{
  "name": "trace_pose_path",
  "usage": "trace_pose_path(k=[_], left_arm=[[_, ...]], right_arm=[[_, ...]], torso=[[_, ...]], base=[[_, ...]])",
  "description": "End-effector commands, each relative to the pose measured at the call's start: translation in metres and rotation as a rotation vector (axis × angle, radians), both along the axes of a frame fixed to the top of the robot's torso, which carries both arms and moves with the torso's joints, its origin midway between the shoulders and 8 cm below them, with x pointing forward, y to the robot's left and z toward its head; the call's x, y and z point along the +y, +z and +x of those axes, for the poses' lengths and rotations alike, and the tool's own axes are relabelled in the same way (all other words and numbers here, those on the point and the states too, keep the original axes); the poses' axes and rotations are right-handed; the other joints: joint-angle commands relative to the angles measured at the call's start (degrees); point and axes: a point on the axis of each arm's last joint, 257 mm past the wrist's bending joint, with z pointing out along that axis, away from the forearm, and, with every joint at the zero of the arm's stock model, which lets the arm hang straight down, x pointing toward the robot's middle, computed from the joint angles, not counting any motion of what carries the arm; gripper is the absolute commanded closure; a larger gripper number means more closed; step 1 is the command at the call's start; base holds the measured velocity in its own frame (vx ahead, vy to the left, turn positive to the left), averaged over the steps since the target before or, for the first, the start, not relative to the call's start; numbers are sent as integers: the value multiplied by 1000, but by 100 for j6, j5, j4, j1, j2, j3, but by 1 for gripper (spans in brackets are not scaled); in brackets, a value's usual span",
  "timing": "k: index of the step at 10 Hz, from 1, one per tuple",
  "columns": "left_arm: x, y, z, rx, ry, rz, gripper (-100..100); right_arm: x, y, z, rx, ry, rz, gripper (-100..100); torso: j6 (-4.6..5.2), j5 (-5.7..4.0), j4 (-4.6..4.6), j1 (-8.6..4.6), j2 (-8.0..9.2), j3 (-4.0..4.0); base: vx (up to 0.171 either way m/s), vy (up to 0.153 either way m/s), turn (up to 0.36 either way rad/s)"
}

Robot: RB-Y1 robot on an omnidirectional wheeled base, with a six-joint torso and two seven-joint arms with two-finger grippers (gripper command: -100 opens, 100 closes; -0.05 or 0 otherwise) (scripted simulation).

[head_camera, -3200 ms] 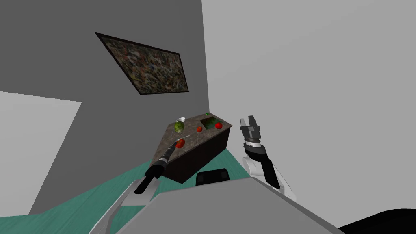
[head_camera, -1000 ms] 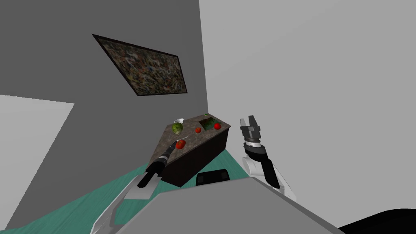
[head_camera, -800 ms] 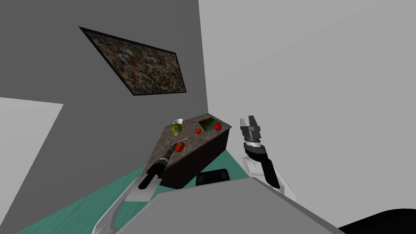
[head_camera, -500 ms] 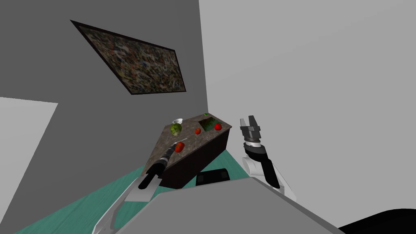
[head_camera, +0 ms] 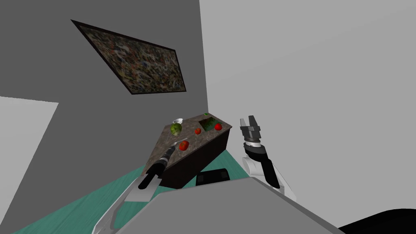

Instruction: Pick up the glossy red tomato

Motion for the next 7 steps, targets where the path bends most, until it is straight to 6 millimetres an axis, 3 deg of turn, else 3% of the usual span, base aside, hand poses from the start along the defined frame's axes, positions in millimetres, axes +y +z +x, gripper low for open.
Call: trace_pose_path(k=[1,3,7], left_arm=[[0,11,11,-19,-12,17,-100],[0,20,20,-36,-22,32,-100],[0,61,57,-102,-62,92,-100]], right_arm=[[0,0,0,0,0,0,0],[0,0,0,0,0,0,0],[0,0,0,0,0,0,0]], torso=[[0,0,0,0,0,0],[-1,-5,1,-23,7,4],[-2,-8,2,-33,9,5]], base=[[-10,-37,139],[-25,-64,128],[-30,-79,187]])
